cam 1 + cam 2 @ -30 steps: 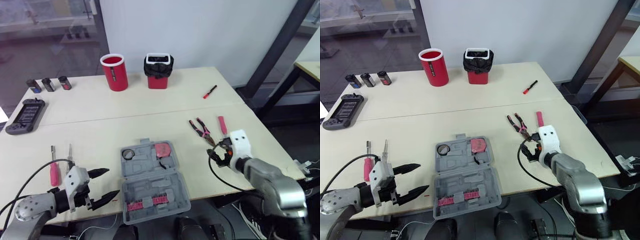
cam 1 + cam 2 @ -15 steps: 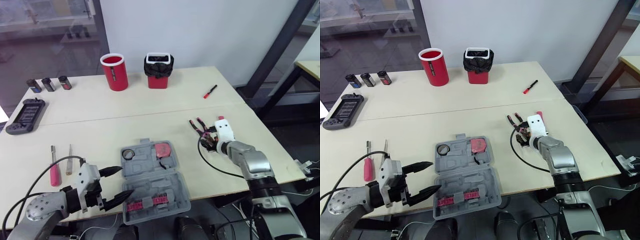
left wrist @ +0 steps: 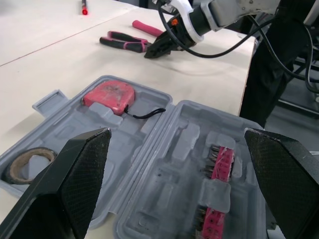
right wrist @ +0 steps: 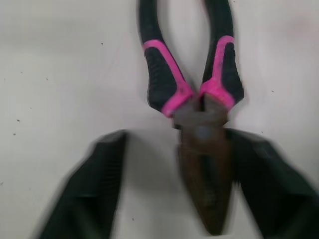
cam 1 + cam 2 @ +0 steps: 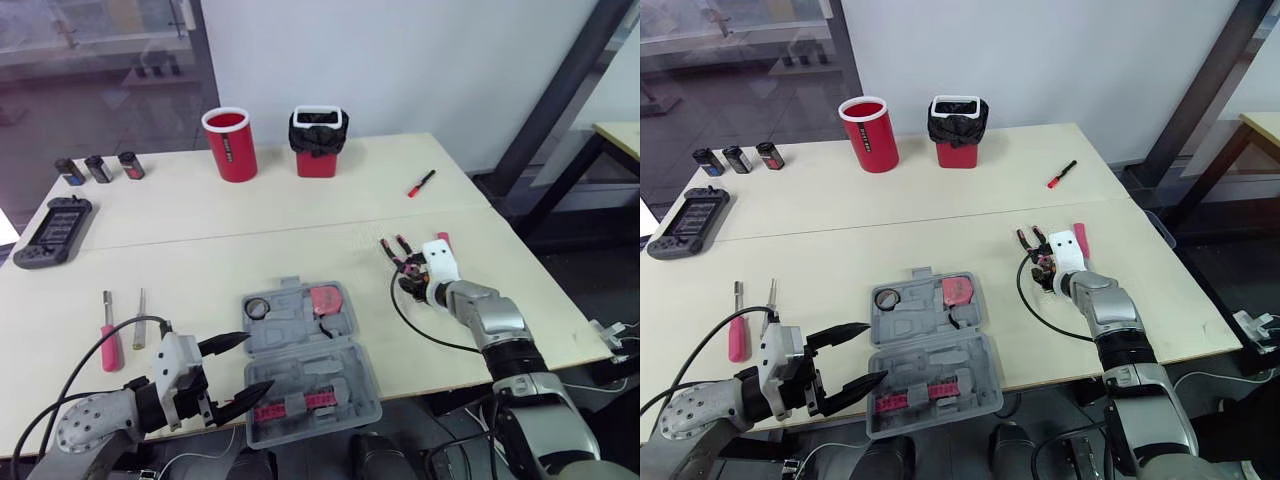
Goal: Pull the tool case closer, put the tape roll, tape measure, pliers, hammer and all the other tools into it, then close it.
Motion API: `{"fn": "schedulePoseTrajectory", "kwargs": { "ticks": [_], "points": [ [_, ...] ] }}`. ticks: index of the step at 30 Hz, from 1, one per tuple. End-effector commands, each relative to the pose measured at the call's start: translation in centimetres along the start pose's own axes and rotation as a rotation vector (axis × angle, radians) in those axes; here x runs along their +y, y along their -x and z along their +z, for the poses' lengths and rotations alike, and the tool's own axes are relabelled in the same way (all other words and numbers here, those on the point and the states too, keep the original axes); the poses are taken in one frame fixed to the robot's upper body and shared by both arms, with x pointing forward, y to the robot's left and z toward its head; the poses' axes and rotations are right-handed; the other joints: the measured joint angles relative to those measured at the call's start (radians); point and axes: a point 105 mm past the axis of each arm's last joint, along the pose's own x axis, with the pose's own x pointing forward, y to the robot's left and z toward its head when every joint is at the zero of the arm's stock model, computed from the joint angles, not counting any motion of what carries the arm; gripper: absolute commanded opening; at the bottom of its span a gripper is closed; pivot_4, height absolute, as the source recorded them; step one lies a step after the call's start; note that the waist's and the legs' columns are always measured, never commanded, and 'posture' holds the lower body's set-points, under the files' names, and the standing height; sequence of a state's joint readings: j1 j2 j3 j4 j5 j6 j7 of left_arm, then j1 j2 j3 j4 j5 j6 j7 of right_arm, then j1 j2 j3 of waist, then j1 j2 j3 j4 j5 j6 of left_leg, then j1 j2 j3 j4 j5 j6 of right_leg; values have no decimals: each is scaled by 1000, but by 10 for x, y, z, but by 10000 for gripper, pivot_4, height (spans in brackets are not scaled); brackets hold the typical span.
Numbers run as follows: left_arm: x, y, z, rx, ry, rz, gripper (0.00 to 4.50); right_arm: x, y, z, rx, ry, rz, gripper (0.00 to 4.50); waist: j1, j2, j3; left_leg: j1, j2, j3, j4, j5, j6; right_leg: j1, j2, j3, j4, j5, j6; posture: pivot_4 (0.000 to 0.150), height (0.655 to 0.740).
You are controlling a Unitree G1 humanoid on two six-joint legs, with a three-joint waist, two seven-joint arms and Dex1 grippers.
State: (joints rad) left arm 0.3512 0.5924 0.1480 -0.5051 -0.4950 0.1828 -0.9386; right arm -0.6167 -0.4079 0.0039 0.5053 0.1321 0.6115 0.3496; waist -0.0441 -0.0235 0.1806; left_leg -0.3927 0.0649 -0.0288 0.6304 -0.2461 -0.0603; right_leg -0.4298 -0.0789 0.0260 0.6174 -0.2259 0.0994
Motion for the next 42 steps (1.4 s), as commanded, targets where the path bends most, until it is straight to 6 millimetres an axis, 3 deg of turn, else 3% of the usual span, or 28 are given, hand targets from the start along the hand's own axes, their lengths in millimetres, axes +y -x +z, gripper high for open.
{"fn": "schedulePoseTrajectory", "kwargs": {
  "ticks": [1, 11, 20, 25, 28, 32, 37, 42],
  "points": [
    [-2, -1, 4, -7, -37, -12, 45000, -5, -3, 14, -45, -6, -13, 10883, -1, 0, 0, 0, 0, 0, 0, 0, 0, 0, 0, 0, 0, 0, 0, 1500, 7387],
    [1, 1, 2, 9, -48, -8, 45000, -9, -6, 13, -52, -4, -17, 9683, -1, 0, 0, 0, 0, 0, 0, 0, 0, 0, 0, 0, 0, 0, 0, 1500, 7387],
    [9, 0, 2, 4, -38, 5, 45000, 8, 21, 49, -232, 105, 47, 9683, 0, 4, 3, 0, 0, 0, 0, 0, 0, 0, 0, 0, 0, 0, 0, 1500, 7387],
    [21, 7, 6, -40, -5, 61, 45000, 46, 57, 79, -285, 294, 225, 9683, 0, 8, 5, 0, 0, 0, -1, 0, 0, -1, 0, 0, 1, 0, 0, 1500, 7387],
    [24, 12, 9, -67, 25, 81, 45000, 60, 70, 82, -266, 346, 299, 9683, 0, 8, 5, 0, 0, -1, -1, 0, 0, -1, 1, 0, 1, 0, 0, 1500, 7387],
    [32, 38, -1, 12, 31, 98, 45000, 112, 107, 87, -169, 577, 580, 9683, -3, 8, 7, -1, 0, -1, 0, 0, 0, -1, 0, 0, 0, 0, 0, 1500, 7387],
    [32, 55, -13, 78, 31, 60, 45000, 143, 120, 81, -50, 777, 720, 9683, 1, 8, 7, -1, 0, -1, -1, 0, 0, -4, 0, 0, 1, 0, 0, 1500, 7387],
    [37, 71, -22, 151, 0, 45, 45000, 186, 119, 76, 28, 966, 807, 9683, -1, 8, 7, -9, 0, -1, 0, 0, 0, -10, 0, -1, 1, 0, -1, 1500, 7387]
  ]
}}
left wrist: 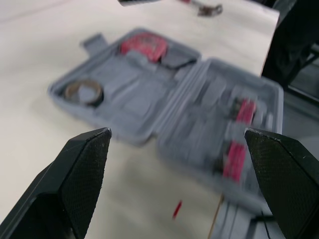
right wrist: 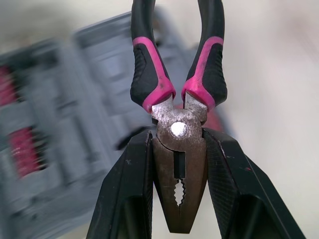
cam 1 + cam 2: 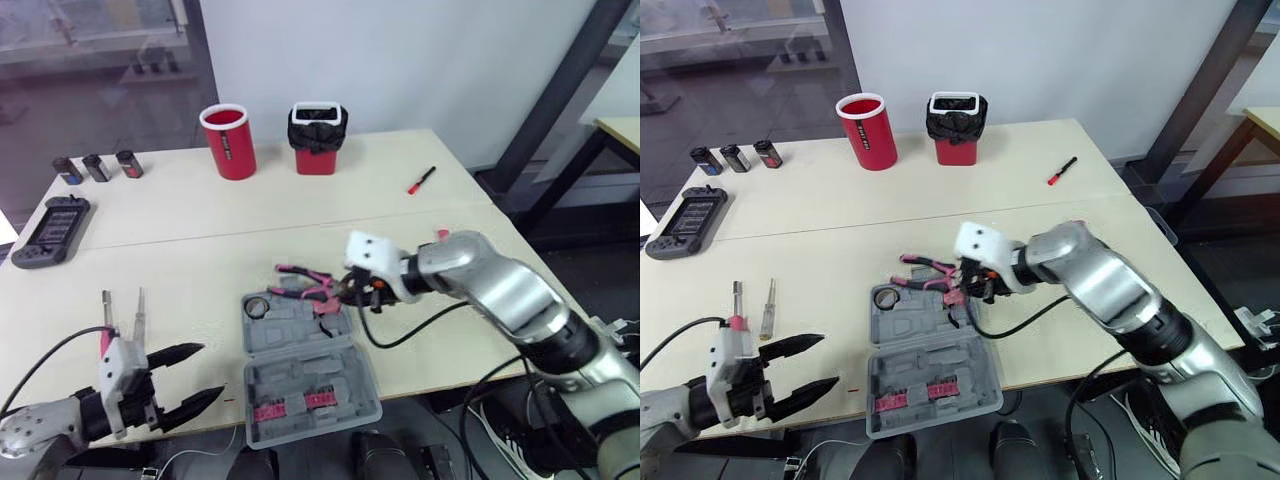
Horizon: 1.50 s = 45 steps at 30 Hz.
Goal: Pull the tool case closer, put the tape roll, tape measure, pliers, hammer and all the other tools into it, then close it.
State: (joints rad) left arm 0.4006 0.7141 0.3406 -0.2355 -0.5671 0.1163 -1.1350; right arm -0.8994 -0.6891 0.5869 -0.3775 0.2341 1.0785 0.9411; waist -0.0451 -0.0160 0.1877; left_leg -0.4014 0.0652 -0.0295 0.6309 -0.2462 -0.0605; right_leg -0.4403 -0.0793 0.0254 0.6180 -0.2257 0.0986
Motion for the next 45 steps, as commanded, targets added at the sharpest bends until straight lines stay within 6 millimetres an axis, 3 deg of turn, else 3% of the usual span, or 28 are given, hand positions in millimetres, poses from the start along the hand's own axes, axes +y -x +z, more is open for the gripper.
{"fn": "schedulePoseTrajectory", "kwargs": {
  "ticks": [1, 5, 15, 25, 37, 45],
  "points": [
    [2, 7, 2, 32, -72, -19, 45000, 13, -11, 20, 30, 120, 61, 9683, 0, 0, 0, -3, 0, 0, 0, 0, 0, -3, 0, 0, 1, 0, 0, 1500, 7387],
    [2, 7, 4, 18, -69, -17, 45000, 16, -31, 29, 79, 198, 89, 9683, 1, 0, 0, -6, 0, 0, 0, 0, 0, -5, 0, -1, 1, 0, 0, 1500, 7387],
    [1, 5, 7, -8, -72, -3, 45000, 5, -43, 23, 178, 293, 133, 9683, 0, 0, 0, -5, 0, -1, 0, 0, 0, -5, 0, -1, 3, 0, 0, 1500, 7387],
    [1, 0, 16, -44, -113, -25, 45000, 1, -63, 27, 191, 310, 155, 9683, 1, 0, 0, -5, 0, -1, 1, 0, 0, -5, 1, -1, 5, 0, 1, 1500, 7387],
    [0, -5, 15, -34, -148, -39, 45000, 4, -74, 11, 237, 312, 209, 9683, 0, 0, 0, -3, 0, -1, 2, 1, -1, -5, 1, -1, 10, 0, 1, 1500, 7387],
    [-1, -6, 12, -25, -148, -34, 45000, 4, -89, 19, 212, 296, 205, 9683, -3, 0, 0, -2, 0, -1, 2, 1, -1, -5, 1, -1, 11, 0, 1, 1500, 7387]
  ]
}}
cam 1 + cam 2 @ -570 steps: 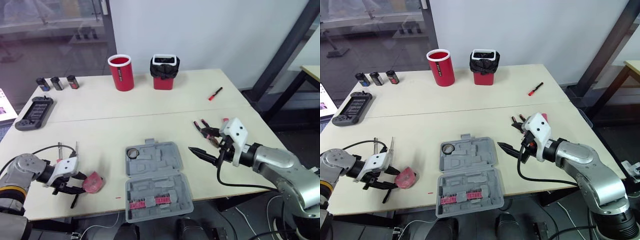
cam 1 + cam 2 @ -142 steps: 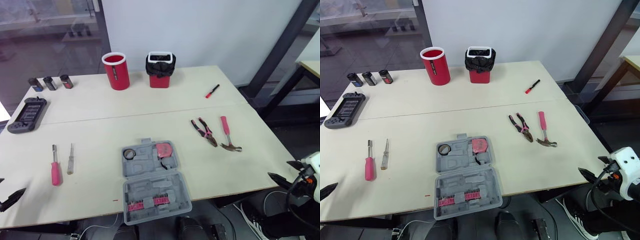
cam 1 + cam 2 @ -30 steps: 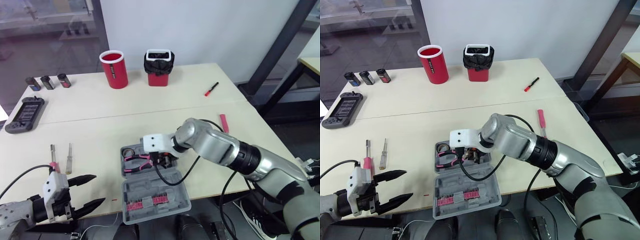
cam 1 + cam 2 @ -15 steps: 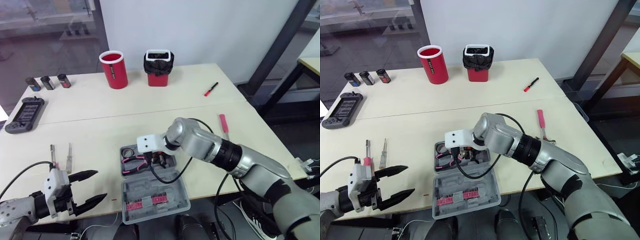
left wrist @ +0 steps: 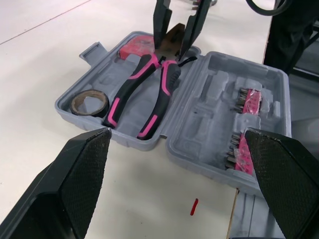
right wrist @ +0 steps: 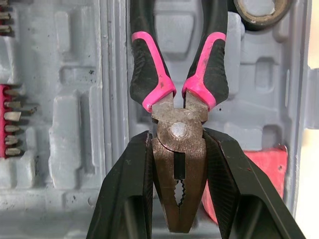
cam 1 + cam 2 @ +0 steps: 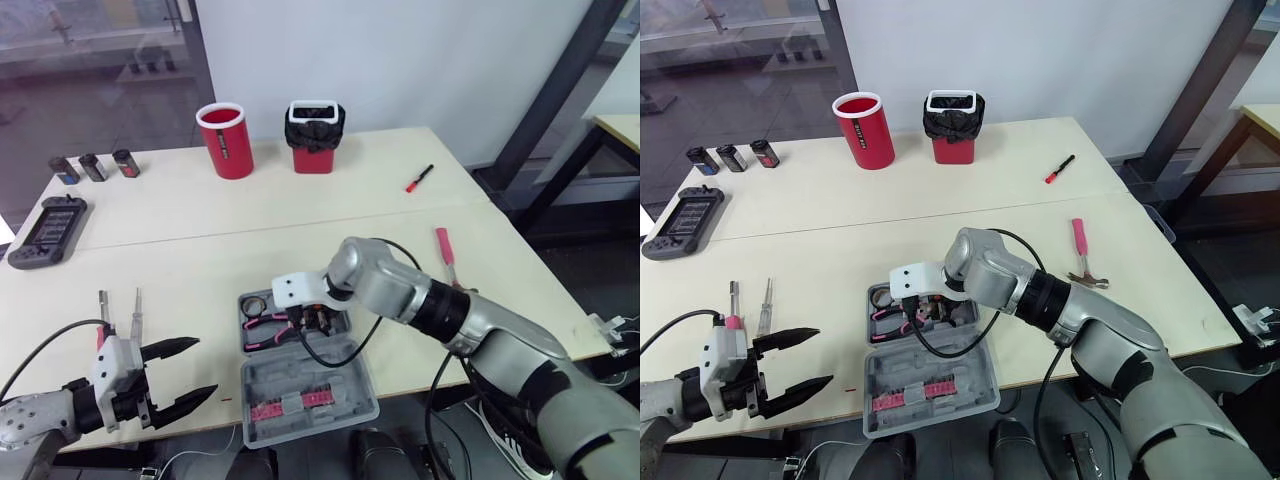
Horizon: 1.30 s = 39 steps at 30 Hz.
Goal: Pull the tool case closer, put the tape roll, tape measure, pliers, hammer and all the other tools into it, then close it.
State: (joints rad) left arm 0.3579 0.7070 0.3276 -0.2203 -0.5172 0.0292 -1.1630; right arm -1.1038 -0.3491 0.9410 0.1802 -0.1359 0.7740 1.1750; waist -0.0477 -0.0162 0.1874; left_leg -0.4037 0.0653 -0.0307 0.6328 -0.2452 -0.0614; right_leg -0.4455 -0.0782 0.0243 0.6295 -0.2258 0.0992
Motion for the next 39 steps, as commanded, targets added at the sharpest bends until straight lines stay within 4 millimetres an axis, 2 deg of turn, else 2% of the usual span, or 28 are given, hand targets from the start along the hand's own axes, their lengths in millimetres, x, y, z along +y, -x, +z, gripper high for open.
{"fn": "schedulePoseTrajectory", "kwargs": {
  "ticks": [1, 11, 13, 16, 18, 19, 23, 31, 33, 35, 36, 39],
  "points": [
    [-1, -1, 5, -8, -37, -4, 45000, -4, 0, 13, -46, 20, -21, 9683, -2, 0, 0, 0, 0, 0, 0, 0, 0, 0, 0, 0, 0, 0, 0, 1500, 7387],
    [1, -1, 3, -3, -32, 5, 45000, -3, -10, 0, -34, -16, -21, 9683, -12, 0, 0, 1, 0, -1, 0, 0, 0, 1, 0, 0, 1, 0, 0, 1500, 7387],
    [1, -2, 3, -4, -31, 3, 45000, -3, -11, 1, -46, -28, -19, 20002, -13, 0, 0, 1, 0, -1, 0, 0, 0, 1, 1, 0, 1, 0, 0, 1500, 7387],
    [2, -4, 4, -10, -32, 3, 45000, -4, -14, 2, -61, -46, -25, 33060, -15, 0, 0, 1, 0, -1, 0, 0, 0, 1, 1, 0, 1, 0, 0, 1500, 7387],
    [4, -5, 5, -14, -32, 6, 45000, -7, -12, 8, -97, -68, -35, 43798, -15, 0, 0, 1, 0, -1, 0, 0, 0, 1, 1, 0, 1, 0, 0, 1500, 7387],
    [5, -5, 5, -15, -32, 7, 45000, -8, -10, 10, -111, -76, -38, 44686, -15, 0, 0, 1, 0, -1, 0, 0, 0, 1, 0, 0, 1, 0, 0, 1500, 7387],
    [6, -5, 4, -14, -33, 9, 45000, -16, 7, 21, -189, -119, -71, 44686, -17, 0, 0, 1, 0, -1, 0, 0, 0, 1, 1, 0, 1, 0, 0, 1500, 7387],
    [6, -6, 4, -13, -33, 8, 45000, -16, 23, 41, -359, -203, -145, 44686, -20, 0, 0, 1, 0, -1, 0, 0, 0, 1, 1, 0, 1, 0, 0, 1500, 7387],
    [8, -6, 6, -20, -30, 18, 45000, -17, 22, 36, -404, -271, -246, 39522, -20, -1, -1, 1, 0, -1, -1, 0, 0, 1, 1, 0, 1, 0, 0, 1500, 7387],
    [9, -5, 7, -22, -30, 21, 45000, -9, 18, 32, -469, -285, -317, 32504, -14, -2, -1, 1, 0, -1, 0, 0, 0, 1, 1, 0, 1, 0, 1, 1500, 7387],
    [9, -5, 7, -22, -31, 20, 45000, -3, 17, 34, -512, -251, -339, 26293, -11, -2, -1, 1, 0, -2, 0, 0, 0, 2, 1, 0, 1, 0, 1, 1500, 7387],
    [9, -5, 7, -22, -31, 13, 45000, 6, 7, 32, -576, -230, -385, 12744, -11, -2, -1, 0, 0, -1, 0, 0, 0, 2, 1, 0, 0, 0, 1, 1500, 7387]
  ]
}}
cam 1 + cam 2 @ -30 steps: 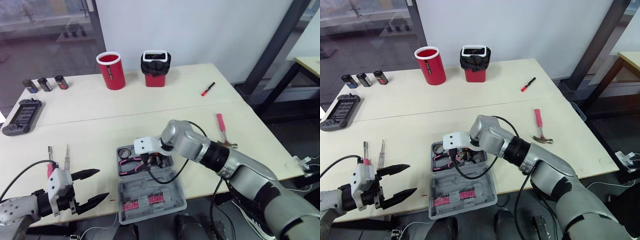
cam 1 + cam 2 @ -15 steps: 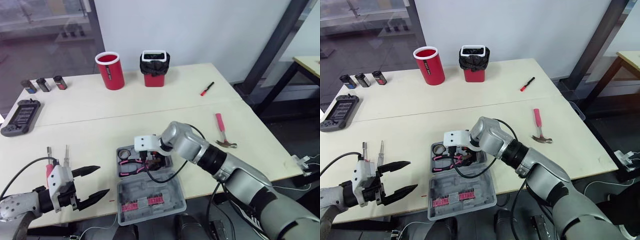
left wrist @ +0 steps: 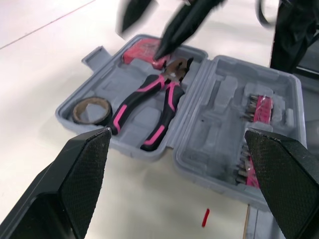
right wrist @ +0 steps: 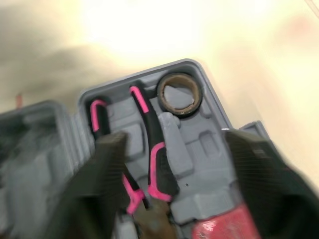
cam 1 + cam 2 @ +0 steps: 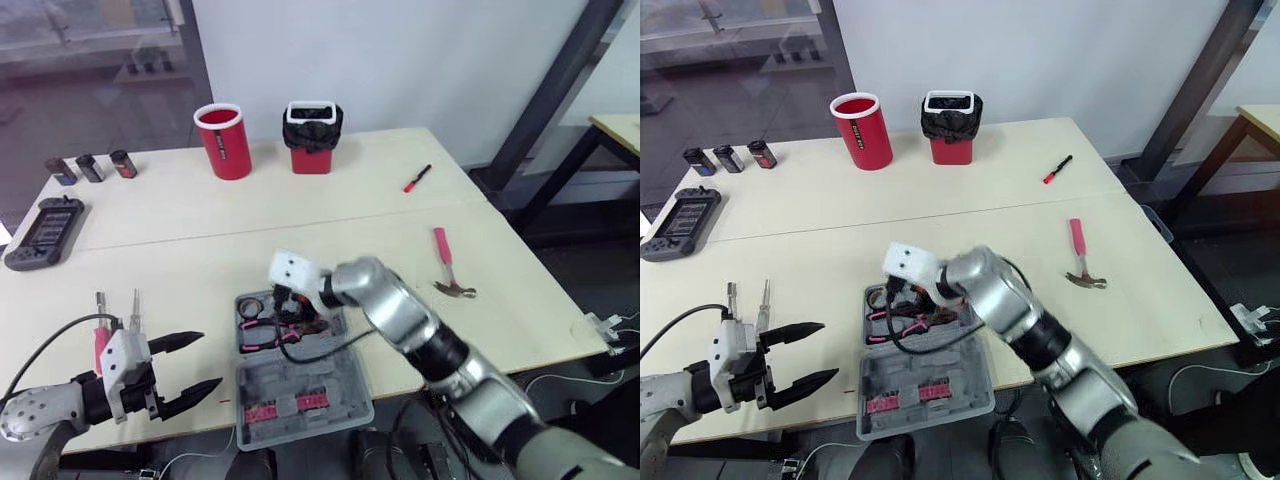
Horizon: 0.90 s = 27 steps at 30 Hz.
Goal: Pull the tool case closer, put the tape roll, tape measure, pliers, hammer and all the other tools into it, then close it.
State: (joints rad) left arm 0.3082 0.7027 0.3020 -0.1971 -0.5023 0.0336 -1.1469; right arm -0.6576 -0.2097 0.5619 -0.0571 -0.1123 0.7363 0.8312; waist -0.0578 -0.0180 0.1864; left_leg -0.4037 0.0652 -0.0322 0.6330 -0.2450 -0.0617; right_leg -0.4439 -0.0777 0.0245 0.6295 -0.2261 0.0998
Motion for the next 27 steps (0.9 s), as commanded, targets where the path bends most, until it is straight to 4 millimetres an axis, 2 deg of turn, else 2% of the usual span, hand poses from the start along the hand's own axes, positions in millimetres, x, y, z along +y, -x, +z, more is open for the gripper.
{"fn": "schedulePoseTrajectory", "kwargs": {
  "ticks": [1, 2, 3, 7, 14, 21, 24, 27],
  "points": [
    [4, 3, 6, -11, -23, 5, 45000, 2, 1, 14, -142, 67, -79, 7972, -3, 0, 0, 0, 0, 0, 0, 0, 0, 0, 0, 0, 0, 0, 0, 1500, 7387],
    [4, 3, 6, -8, -24, 4, 45000, 6, -2, 9, -153, 56, -83, 3376, -3, 0, 0, 1, 0, 0, 0, 0, -1, 0, 0, 0, 1, 0, 0, 1500, 7387],
    [5, 3, 6, -7, -25, 4, 45000, 5, -5, 4, -164, 37, -121, 855, -5, 0, 0, 3, 0, 0, 0, 1, -1, 1, 0, 0, 1, 0, -1, 1500, 7387],
    [8, 2, 7, -7, -28, 0, 45000, -5, -14, -9, -166, -7, -236, 855, -11, -1, 0, 9, 0, 0, -1, 0, -1, 6, 0, 0, 1, 0, -1, 1500, 7387],
    [9, 1, 7, -4, -34, -2, 45000, 3, -31, -32, -74, -69, -200, 855, -12, -1, 0, 9, 0, 0, -2, 1, -1, 6, 0, 1, 1, 0, -1, 1500, 7387],
    [8, 2, 8, -3, -34, 3, 45000, 7, -35, -54, 39, -56, -169, 855, -12, -1, -1, 13, 0, 0, -2, 0, -1, 10, 0, 1, 1, 0, -1, 1500, 7387],
    [8, 2, 7, -3, -33, 9, 45000, 15, -38, -86, 214, -54, -128, 855, -12, -2, -2, 13, 0, 0, -2, 0, -1, 10, 0, 1, 1, 0, -1, 1500, 7387],
    [8, 2, 8, -4, -35, 12, 45000, 20, -38, -101, 313, 6, -106, 855, -11, -5, -10, 15, 0, 0, -2, 0, -1, 11, 0, 1, 1, -1, -2, 1500, 7387]
  ]
}}
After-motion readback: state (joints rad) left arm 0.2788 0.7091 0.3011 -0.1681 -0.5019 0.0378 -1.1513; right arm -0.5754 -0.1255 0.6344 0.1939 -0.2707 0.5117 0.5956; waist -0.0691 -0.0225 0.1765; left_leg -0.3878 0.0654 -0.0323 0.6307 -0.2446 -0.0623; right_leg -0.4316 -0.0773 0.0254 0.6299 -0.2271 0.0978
